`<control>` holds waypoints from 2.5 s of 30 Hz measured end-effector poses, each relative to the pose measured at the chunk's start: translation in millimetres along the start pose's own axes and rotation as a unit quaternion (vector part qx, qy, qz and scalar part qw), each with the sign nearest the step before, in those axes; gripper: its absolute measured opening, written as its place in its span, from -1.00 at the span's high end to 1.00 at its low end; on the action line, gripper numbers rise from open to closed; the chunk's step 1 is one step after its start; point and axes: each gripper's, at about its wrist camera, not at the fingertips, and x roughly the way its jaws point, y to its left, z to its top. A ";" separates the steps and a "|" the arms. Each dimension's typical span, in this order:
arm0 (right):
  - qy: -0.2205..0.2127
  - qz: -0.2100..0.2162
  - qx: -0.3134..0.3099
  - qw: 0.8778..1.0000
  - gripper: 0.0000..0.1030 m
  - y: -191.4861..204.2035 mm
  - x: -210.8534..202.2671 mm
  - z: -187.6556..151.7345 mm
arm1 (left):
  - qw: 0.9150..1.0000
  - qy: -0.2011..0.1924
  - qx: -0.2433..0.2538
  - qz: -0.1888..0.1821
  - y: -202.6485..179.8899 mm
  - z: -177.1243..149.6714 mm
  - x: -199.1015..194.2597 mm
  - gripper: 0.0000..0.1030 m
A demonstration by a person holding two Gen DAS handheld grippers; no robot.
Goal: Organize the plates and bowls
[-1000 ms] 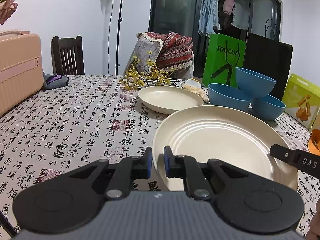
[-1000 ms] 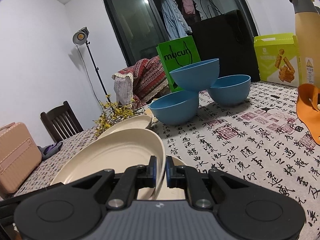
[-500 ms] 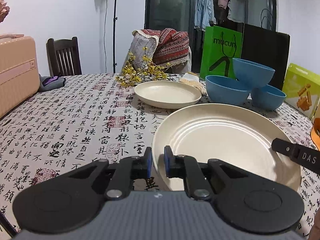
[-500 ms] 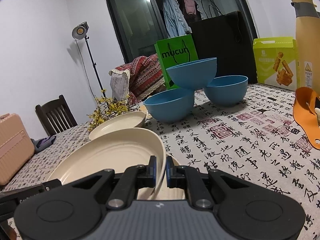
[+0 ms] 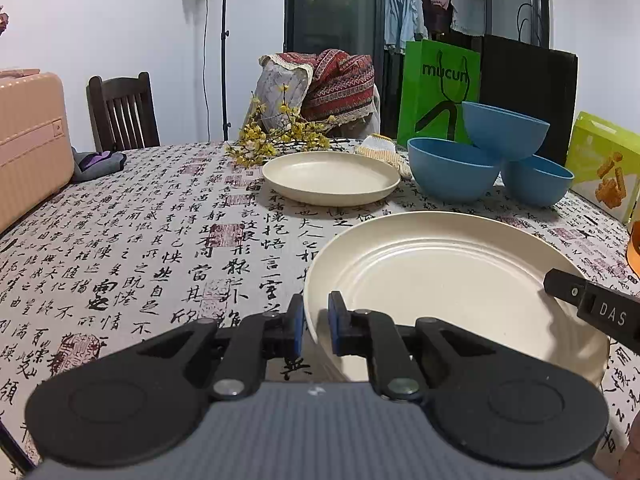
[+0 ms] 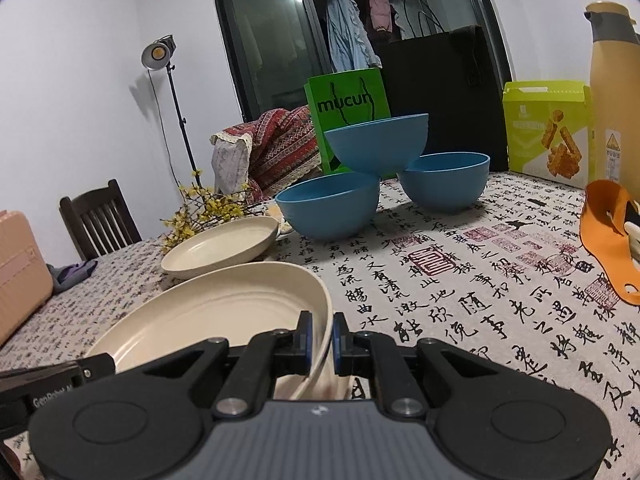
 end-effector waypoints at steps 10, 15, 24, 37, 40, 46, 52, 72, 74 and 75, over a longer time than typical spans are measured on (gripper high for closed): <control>-0.008 -0.008 -0.032 0.999 0.80 2.8 3.9 -5.1 | 1.000 0.000 0.014 0.013 -6.7 -3.4 5.2 0.74; -0.011 -0.016 -0.054 0.998 0.80 5.0 5.6 -7.2 | 1.000 0.000 0.020 0.016 -8.8 -5.3 6.6 0.74; -0.016 -0.021 -0.083 0.996 0.79 5.5 6.4 -10.8 | 0.999 -0.002 0.032 0.019 -11.8 -8.6 8.8 0.74; -0.002 -0.031 -0.132 0.991 0.76 11.4 13.1 -14.3 | 0.999 -0.001 0.030 0.020 -10.8 -10.1 11.3 0.74; 0.013 -0.028 -0.124 0.992 0.75 9.1 17.5 -12.4 | 0.999 -0.001 0.028 0.018 -10.1 -9.9 10.9 0.74; 0.025 -0.016 -0.115 0.993 0.68 6.0 20.0 -11.6 | 1.000 -0.003 0.017 0.012 -7.2 -8.5 9.5 0.75; 0.031 0.012 -0.064 0.997 0.61 -9.8 19.5 -8.6 | 1.000 0.002 -0.002 -0.001 -0.3 -6.4 8.9 0.65; -0.026 0.059 -0.059 0.996 -0.73 -14.0 -0.8 -10.8 | 0.999 -0.046 0.005 -0.005 14.2 -4.5 -9.5 -1.00; -0.028 0.066 -0.058 0.996 -0.79 -14.5 -1.9 -11.1 | 0.999 -0.050 0.005 -0.005 16.1 -4.8 -11.6 -1.00; -0.028 0.068 -0.057 0.996 -0.86 -14.7 -2.3 -11.1 | 0.999 -0.050 0.006 -0.006 17.1 -4.9 -12.5 -1.00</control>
